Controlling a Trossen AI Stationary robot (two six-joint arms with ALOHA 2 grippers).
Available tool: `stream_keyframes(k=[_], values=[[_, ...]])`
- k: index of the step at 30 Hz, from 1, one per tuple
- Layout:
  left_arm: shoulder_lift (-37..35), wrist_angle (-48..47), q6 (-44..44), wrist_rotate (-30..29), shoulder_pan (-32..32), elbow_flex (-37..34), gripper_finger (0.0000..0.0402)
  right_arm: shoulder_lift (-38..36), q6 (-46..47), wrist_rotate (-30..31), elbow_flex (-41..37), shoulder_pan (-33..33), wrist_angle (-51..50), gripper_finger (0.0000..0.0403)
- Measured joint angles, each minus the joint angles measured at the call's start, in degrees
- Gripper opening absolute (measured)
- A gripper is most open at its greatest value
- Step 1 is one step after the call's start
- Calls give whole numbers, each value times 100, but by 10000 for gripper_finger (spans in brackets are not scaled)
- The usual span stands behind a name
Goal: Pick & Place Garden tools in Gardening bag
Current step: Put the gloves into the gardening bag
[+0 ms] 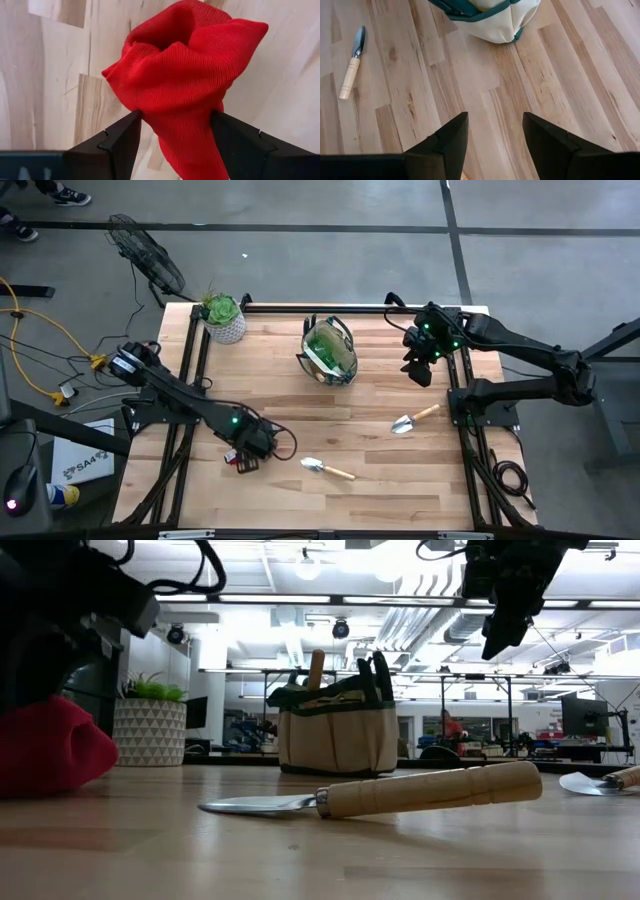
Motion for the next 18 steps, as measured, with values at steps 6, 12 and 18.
stream_keyframes(k=[6,12,18], values=[[270,219,64,-2,0,0,234,0,-106,2,0,0,2,181],[595,335,-38,141,0,14,207,0,-126,23,0,0,2,181],[853,552,-85,324,2,22,132,0,-127,30,0,-1,2,181]])
